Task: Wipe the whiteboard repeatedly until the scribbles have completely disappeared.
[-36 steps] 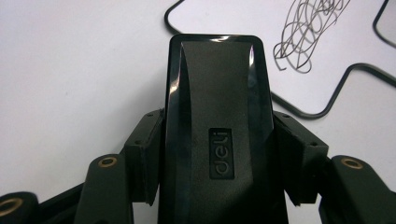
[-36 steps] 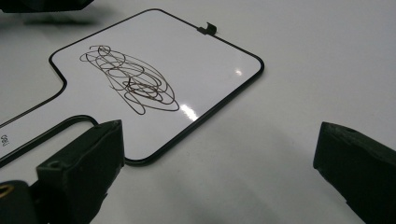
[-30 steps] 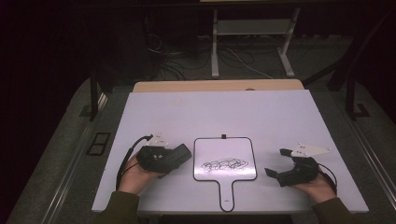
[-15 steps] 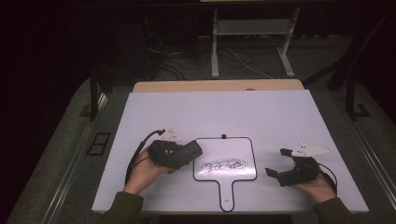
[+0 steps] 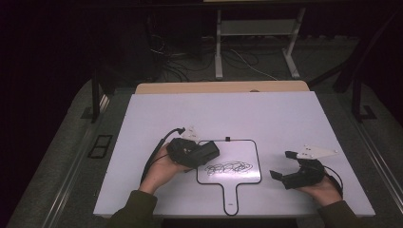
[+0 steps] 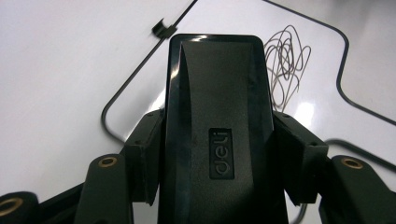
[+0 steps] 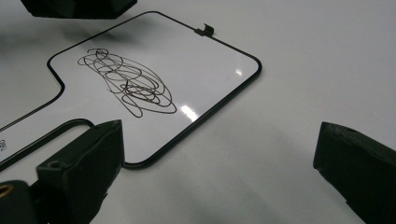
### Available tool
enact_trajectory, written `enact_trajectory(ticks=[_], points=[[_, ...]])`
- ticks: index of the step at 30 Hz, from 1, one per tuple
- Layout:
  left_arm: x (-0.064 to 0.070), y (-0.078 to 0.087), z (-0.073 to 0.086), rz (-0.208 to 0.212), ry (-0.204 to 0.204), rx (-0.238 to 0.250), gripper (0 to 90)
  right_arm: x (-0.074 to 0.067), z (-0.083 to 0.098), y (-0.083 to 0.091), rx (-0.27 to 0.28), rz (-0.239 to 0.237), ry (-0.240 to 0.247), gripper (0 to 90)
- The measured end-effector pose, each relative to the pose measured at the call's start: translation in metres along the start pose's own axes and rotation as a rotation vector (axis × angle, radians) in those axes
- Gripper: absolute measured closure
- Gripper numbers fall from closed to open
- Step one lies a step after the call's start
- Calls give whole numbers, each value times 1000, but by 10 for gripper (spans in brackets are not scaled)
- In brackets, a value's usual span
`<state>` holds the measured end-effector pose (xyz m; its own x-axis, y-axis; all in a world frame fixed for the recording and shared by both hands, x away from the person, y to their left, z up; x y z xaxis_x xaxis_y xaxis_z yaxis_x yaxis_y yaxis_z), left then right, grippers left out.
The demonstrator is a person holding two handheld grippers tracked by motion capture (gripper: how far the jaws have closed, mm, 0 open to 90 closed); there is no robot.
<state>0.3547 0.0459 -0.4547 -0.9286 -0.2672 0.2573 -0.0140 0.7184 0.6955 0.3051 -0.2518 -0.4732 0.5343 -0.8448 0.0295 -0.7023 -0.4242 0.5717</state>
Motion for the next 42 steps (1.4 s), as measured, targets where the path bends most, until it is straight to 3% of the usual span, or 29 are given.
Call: enact_trajectory(ticks=[6, 14, 33, 42], points=[[-3, -18, -12, 22, -19, -13, 394, 0, 0, 0, -1, -1, -3, 10], [-3, -37, -16, 44, -33, -32, 394, 1, 0, 0, 0, -1, -3, 10], [-8, -57, -14, 32, -55, -78, 394, 1, 0, 1, -1, -1, -6, 10], [-8, -58, -13, 45, -66, -64, 394, 1, 0, 1, 4, -1, 0, 10]])
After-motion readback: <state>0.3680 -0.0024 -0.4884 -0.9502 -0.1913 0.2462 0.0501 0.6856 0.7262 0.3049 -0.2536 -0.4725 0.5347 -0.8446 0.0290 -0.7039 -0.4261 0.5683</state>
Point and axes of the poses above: each handheld gripper's, and its own axes: y roughly backward along the jaws, z roughly out of its underside, x roughly to its right, the point moved 7 cm from there along -y, roughly forward along the jaws, and after that the axes turned 15 degrees about z, right-handed, at the moved point
